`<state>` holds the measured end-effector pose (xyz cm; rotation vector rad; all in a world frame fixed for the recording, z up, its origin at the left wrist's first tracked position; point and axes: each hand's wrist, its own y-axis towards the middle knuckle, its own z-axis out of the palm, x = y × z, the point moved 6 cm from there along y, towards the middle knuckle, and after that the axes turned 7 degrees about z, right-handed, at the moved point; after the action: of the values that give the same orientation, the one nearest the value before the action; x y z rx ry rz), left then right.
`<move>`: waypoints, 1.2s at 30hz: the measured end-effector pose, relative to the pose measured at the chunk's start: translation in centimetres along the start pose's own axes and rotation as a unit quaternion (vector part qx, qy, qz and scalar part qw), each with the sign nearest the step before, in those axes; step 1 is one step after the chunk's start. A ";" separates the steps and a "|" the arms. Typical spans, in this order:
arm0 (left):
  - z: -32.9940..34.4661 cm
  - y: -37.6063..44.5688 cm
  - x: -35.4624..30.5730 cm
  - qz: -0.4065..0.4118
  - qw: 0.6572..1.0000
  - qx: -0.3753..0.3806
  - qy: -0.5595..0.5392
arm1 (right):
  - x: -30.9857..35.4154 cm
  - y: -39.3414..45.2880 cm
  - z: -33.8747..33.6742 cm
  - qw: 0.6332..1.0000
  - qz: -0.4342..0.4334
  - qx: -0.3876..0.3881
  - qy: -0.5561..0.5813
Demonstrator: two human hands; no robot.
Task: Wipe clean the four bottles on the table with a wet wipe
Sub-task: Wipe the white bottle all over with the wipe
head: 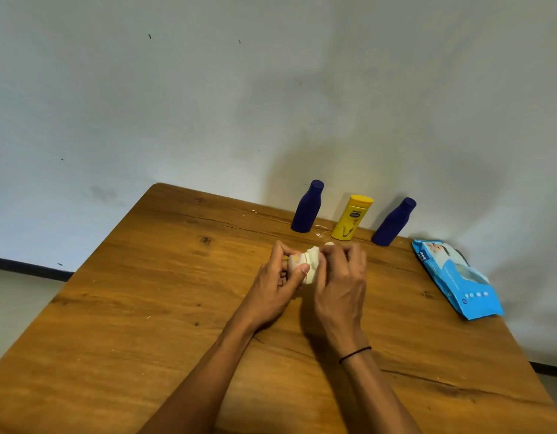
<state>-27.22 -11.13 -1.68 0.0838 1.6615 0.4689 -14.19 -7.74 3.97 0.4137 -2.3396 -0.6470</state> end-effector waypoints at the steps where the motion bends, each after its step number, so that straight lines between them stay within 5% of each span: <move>1: 0.0 0.0 0.0 0.005 1.000 0.006 0.011 | 0.6 -0.3 0.4 0.999 -0.021 0.022 0.013; 10: -1.2 0.1 -0.5 0.032 0.998 -0.051 0.036 | -1.3 0.3 -0.1 0.988 -0.042 0.134 0.064; 23: -0.1 0.0 -0.1 0.061 0.995 0.025 0.079 | -2.2 1.0 1.2 0.973 0.043 0.189 0.128; 32: -0.9 0.2 -0.4 0.084 0.991 -0.036 0.100 | -2.1 -0.3 2.4 0.906 0.079 0.381 0.167; 36: -1.4 0.2 0.0 0.052 0.992 -0.078 0.083 | -2.0 -0.6 2.2 0.923 0.091 0.309 0.208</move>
<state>-28.57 -11.29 -1.52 0.0150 1.7828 0.6997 -14.12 -6.60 1.17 0.5382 -2.0821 0.2744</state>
